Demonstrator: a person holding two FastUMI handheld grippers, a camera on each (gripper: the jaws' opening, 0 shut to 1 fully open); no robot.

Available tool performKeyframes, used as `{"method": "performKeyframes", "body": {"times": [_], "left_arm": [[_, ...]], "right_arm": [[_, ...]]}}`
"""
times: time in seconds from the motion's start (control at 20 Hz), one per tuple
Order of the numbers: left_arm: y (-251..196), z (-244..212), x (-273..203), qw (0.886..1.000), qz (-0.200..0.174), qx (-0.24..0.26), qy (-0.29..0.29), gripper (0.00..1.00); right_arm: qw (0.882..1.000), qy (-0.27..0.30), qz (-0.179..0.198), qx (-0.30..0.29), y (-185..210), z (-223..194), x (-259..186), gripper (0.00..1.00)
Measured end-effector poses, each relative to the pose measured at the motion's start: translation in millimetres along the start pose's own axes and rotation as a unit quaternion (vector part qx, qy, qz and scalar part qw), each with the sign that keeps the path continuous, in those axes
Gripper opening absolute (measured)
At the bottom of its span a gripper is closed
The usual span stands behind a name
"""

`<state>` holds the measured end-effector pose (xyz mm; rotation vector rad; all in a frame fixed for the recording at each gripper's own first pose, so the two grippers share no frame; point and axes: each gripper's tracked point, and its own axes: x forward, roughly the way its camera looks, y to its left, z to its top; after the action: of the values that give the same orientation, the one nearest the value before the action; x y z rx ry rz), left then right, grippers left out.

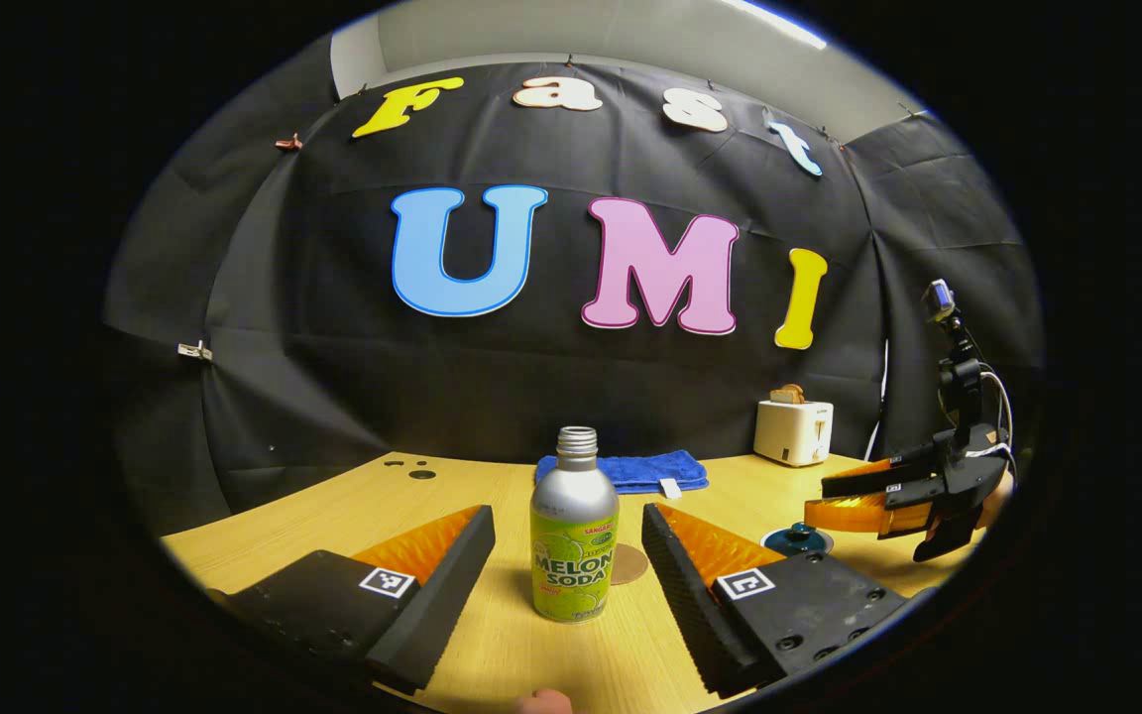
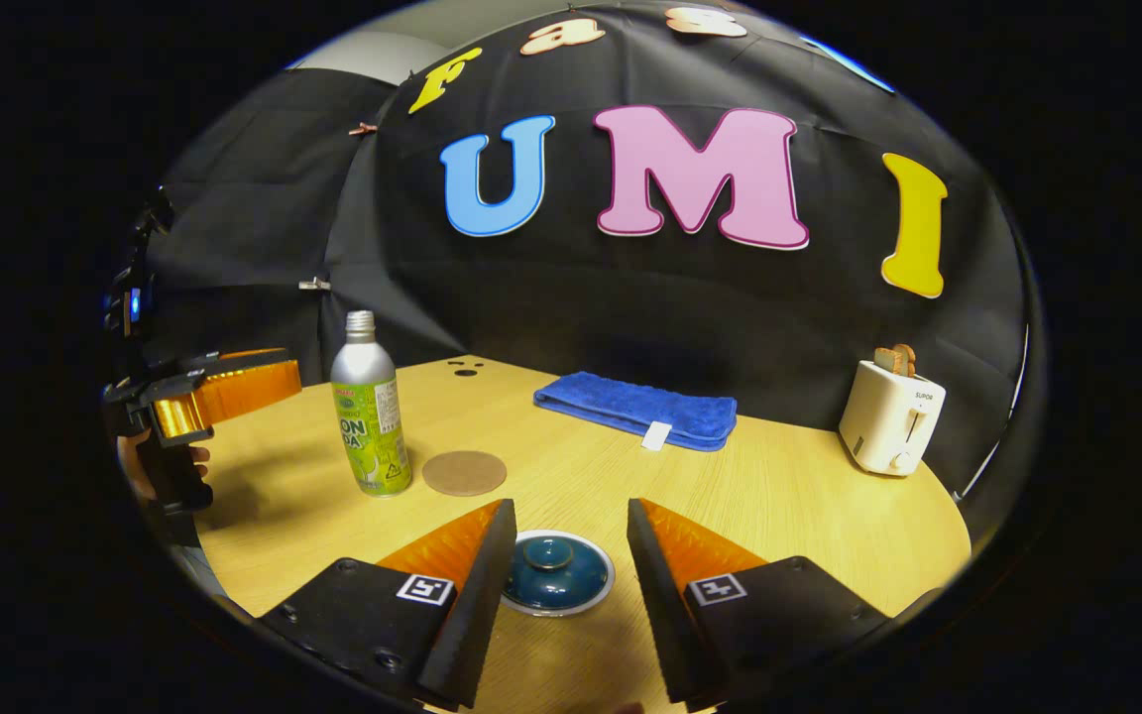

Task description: Open the teacup lid with one hand, grasp the water bottle and pour water into the teacup with the other hand; after pouring, place the water bottle on the coaster and then close the teacup lid.

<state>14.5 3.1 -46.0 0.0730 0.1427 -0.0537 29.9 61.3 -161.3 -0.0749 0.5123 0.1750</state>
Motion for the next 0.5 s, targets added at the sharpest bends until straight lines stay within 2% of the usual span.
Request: {"method": "performKeyframes", "body": {"times": [0.15, 0.25, 0.5], "left_arm": [[-0.5, 0.6, 0.4, 1.0, -0.001, 0.0, 0.0, 0.95], [2.6, 1.9, -1.2, 1.0, 0.001, 0.004, -0.001, 0.95], [5.1, 2.5, -1.1, 1.0, 0.006, 0.002, -0.003, 0.95]], "right_arm": [[1.0, 0.019, 0.009, 0.008, 3.5, -10.4, 6.3, 0.69], [0.999, 0.027, 0.015, 0.014, 5.9, -12.5, 10.1, 0.48], [0.999, 0.049, 0.023, -0.007, 14.1, -25.2, 14.6, 0.48]]}}
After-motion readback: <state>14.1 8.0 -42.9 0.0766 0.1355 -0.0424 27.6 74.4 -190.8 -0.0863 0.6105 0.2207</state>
